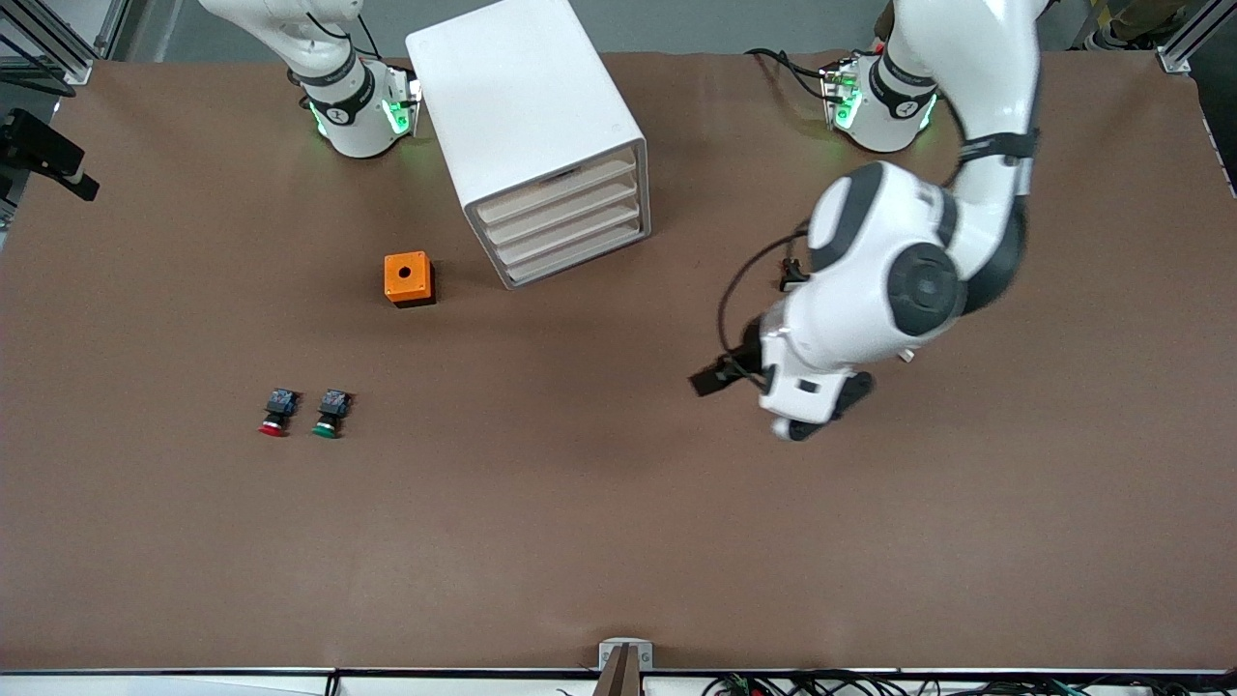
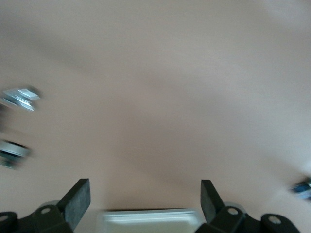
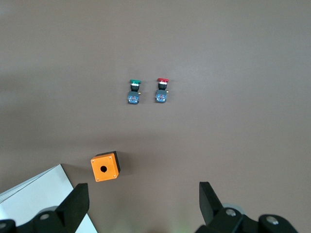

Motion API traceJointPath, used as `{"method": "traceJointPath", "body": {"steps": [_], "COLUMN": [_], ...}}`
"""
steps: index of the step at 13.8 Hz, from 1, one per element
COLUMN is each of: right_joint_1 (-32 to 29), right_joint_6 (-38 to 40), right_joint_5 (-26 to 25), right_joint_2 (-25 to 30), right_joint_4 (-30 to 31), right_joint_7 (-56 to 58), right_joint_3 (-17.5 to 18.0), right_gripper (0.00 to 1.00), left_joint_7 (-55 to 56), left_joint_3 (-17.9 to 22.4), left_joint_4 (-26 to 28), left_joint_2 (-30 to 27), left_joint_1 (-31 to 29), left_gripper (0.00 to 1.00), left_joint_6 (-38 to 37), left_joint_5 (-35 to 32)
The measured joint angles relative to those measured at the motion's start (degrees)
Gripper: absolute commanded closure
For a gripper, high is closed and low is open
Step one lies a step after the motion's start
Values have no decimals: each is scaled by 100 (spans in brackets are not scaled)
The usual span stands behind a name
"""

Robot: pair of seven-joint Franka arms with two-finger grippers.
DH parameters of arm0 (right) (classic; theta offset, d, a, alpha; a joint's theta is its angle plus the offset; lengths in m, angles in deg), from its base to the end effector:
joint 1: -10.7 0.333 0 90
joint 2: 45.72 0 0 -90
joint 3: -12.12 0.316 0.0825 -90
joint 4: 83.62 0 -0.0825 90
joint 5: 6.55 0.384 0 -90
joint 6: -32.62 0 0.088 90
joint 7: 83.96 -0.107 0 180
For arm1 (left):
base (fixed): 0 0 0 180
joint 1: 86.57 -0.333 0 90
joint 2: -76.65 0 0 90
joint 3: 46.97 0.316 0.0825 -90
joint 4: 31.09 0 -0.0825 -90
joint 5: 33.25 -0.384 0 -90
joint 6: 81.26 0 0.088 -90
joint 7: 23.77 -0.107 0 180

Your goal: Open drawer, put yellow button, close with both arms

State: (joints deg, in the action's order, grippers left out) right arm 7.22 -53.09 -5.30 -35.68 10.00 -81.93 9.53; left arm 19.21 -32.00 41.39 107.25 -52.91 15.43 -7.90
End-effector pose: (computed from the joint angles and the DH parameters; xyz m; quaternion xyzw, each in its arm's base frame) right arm 0.4877 -0.0518 0.6798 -0.9991 0.0339 -0.0195 0.0135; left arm 0.6349 -0.3013 0.4533 0.9605 0.2290 -0.1179 0.1054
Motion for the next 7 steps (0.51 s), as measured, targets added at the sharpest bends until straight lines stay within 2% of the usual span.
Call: {"method": "traceJointPath", "body": {"steps": [7], "right_joint_1": [0], "right_joint_6": [15], "right_joint_5": [1], "right_joint_2": [0], "right_joint_4": [-3], "right_joint_7": [3], "right_joint_3": [-12], "right_gripper": [0], "left_joint_7": [-3385], "left_joint_3": [22], "left_joint_4": [20], "left_joint_2": [-844], "left_joint_1": [-1711], "left_gripper": [0], "left_joint_6": [-1821], "left_joint_5": [-640]}}
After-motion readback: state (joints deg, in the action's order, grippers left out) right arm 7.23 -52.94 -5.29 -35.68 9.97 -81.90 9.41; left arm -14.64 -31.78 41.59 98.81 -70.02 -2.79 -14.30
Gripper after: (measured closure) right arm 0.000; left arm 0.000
